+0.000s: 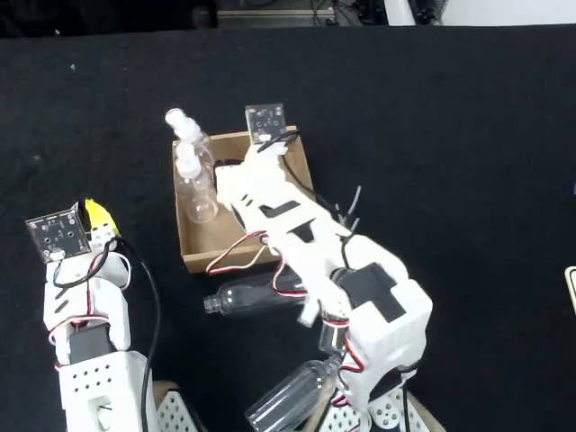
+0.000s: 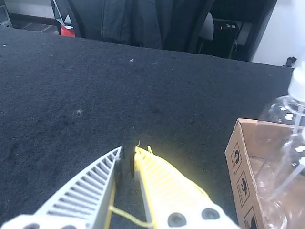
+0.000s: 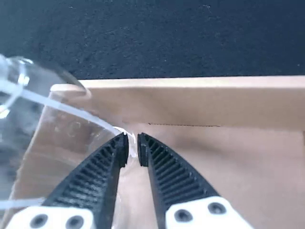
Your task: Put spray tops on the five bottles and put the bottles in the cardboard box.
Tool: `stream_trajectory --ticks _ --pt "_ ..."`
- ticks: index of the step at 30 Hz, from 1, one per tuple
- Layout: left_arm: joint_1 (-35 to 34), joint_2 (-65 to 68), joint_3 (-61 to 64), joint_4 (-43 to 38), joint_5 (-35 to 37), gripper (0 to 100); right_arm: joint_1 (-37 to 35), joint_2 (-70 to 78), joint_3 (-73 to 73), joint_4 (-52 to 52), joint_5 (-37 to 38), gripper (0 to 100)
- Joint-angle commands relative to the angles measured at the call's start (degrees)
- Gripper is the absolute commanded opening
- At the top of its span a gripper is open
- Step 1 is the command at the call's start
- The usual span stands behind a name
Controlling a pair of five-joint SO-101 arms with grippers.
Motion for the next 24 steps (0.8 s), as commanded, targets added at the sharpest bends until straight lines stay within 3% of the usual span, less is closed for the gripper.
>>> stream_trajectory --ticks 1,8,14,24 --pt "-0.22 0.35 1.45 -0.26 0.18 3 -1.23 -0.40 -3.91 -1.58 0.00 1.1" --pt "-0.22 0.35 1.45 -0.26 0.18 3 -0.70 -0.84 -4.26 -1.32 0.00 1.1" --pt "-0.22 0.35 1.45 -0.26 0.18 3 3.78 -6.90 -1.89 0.97 -0.35 1.1" --pt "-0.22 0.35 1.45 -0.26 0.18 3 3.34 -25.27 2.15 32.00 0.09 1.1"
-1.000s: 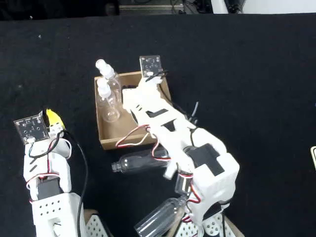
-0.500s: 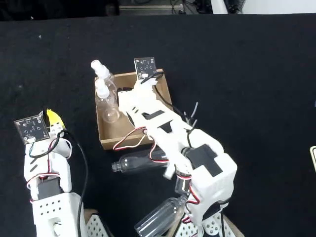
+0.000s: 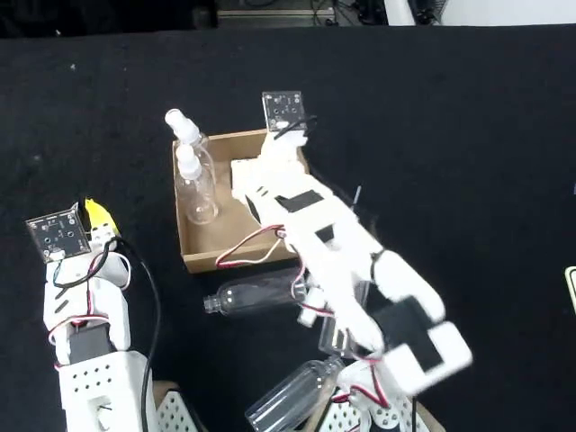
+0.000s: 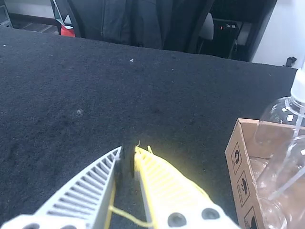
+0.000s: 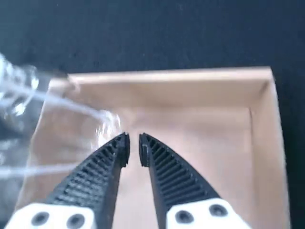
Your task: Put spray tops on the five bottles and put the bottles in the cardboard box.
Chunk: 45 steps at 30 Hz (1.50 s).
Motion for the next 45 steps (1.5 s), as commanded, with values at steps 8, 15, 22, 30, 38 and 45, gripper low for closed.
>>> stream_trajectory --ticks 8,15,22,30,38,45 --pt "-0.22 0.35 1.45 -0.26 0.18 3 -5.01 -10.95 -0.92 21.01 0.18 1.1" --pt "-0.22 0.35 1.45 -0.26 0.18 3 -12.48 -10.86 -0.66 18.90 2.46 1.1" --pt "-0.22 0.35 1.45 -0.26 0.18 3 -12.84 -10.77 -0.04 17.05 2.46 1.1" --pt "-0.31 0.09 1.45 -0.26 0.18 3 -12.84 -7.34 0.92 12.84 2.46 1.1" --pt "-0.31 0.09 1.45 -0.26 0.18 3 -12.84 -5.67 -0.66 12.75 2.46 1.1" --pt "-0.31 0.00 1.45 -0.26 0.18 3 -12.84 -3.38 -0.84 8.62 2.46 1.1"
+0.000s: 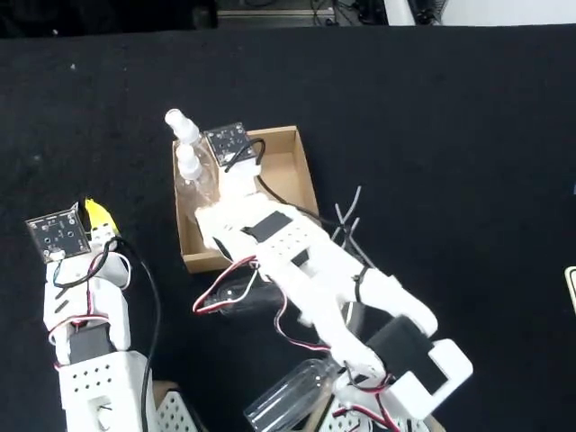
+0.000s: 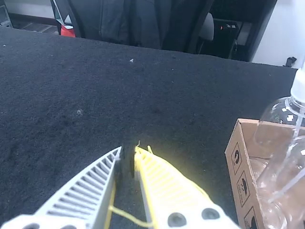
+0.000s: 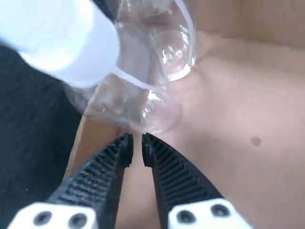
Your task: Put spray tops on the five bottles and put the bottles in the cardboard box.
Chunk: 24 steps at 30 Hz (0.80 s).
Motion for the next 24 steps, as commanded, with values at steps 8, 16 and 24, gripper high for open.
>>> stream_trajectory --ticks 8,16,24 --pt "-0.31 0.00 1.36 -0.26 0.18 3 -0.70 0.84 -2.68 -3.78 0.44 1.1" --pt "-0.22 0.00 1.36 -0.26 0.18 3 -0.53 1.19 -2.51 -5.71 0.44 1.1" --pt "-0.22 0.00 1.36 -0.26 0.18 3 -0.35 -1.45 -2.59 -0.26 0.70 1.1"
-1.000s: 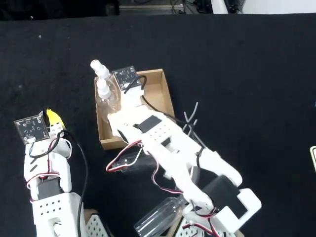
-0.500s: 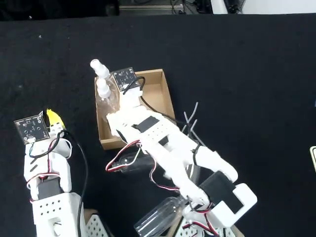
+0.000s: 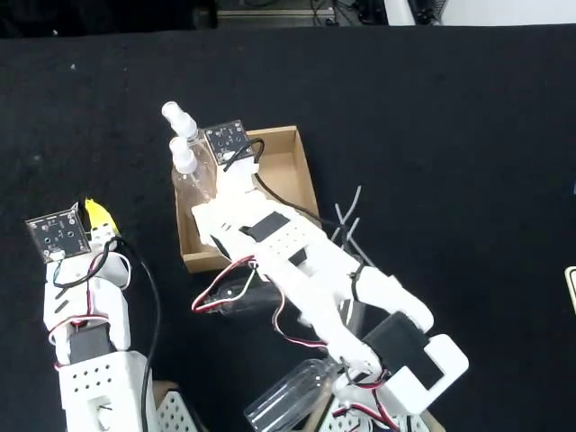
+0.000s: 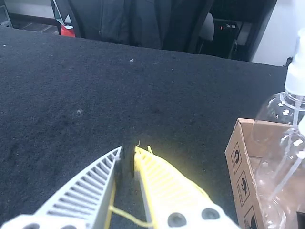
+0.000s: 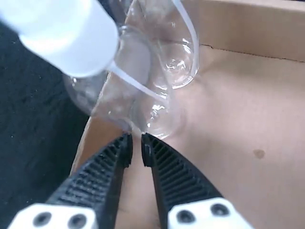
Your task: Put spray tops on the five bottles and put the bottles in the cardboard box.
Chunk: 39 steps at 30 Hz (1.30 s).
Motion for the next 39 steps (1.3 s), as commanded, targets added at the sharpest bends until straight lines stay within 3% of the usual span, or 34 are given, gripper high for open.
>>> stream_trajectory --ticks 1,6,10,16,21,25,34,39 --pt "-0.22 0.00 1.36 -0.26 0.18 3 -0.26 -4.26 -2.51 5.01 0.79 1.1" --pt "-0.22 0.00 1.36 -0.26 0.18 3 1.32 -12.09 -2.24 11.34 0.88 1.1" --pt "-0.31 0.00 1.36 -0.26 0.18 3 6.95 -16.75 -2.86 15.21 0.97 1.2" --pt "-0.40 0.18 1.36 -0.26 0.18 3 15.82 -20.79 -11.03 29.80 10.81 2.1" --pt "-0.22 0.18 1.36 -0.26 0.18 3 19.69 -20.70 -13.05 39.47 12.04 17.9" --pt "-0.48 0.26 1.36 -0.26 0.18 3 20.92 -20.70 -10.59 39.12 11.78 17.8" --pt "-0.22 0.35 1.36 -0.26 0.18 3 28.48 -20.79 -0.84 26.20 12.31 13.1" --pt "-0.22 0.35 1.36 -0.26 0.18 3 27.16 -20.70 1.80 23.12 12.40 13.1"
